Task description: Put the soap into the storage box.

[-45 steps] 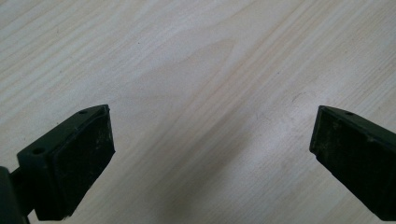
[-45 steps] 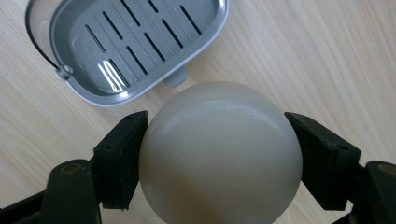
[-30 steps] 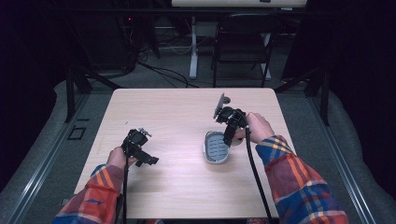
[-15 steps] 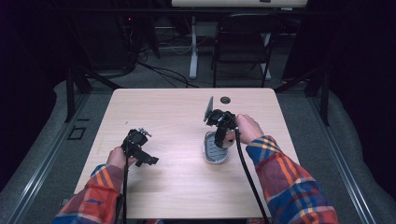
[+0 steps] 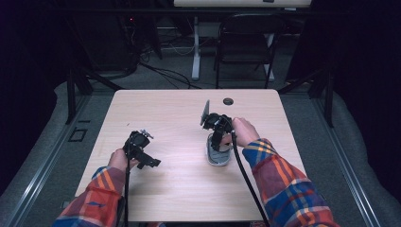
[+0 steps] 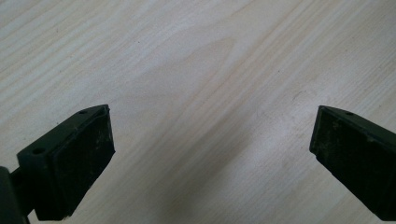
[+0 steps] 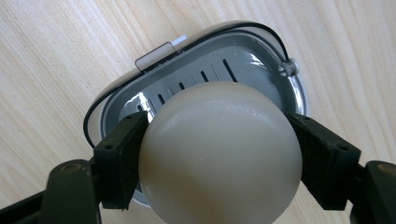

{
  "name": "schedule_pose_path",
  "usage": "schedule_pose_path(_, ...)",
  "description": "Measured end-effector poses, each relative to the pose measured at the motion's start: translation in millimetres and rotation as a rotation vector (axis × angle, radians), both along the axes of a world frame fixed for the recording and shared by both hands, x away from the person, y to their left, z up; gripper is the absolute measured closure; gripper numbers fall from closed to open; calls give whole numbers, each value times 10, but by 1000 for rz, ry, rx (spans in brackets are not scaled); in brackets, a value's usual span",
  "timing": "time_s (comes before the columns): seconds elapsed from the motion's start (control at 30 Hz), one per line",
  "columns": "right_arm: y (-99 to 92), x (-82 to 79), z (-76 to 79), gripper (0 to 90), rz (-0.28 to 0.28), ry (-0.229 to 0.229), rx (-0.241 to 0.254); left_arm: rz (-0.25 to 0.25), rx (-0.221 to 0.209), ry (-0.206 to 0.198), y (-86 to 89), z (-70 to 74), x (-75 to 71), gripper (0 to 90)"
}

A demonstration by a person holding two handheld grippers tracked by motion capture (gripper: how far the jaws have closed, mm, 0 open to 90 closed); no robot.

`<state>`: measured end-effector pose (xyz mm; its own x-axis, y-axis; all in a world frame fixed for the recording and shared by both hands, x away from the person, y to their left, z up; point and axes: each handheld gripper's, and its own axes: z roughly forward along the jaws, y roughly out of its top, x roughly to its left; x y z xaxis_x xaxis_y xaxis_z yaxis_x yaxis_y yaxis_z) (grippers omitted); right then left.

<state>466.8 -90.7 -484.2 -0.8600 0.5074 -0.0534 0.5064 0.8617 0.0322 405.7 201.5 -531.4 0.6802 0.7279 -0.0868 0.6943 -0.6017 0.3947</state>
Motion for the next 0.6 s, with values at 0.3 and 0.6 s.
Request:
schedule_pose_path(0.3,50,15,-80,244,7,8,-1,-3,1,0,0,1,-1,0)
schedule_pose_path(0.6,44,11,-179,244,6,19,2,-3,2,-1,-2,0,-2,0)
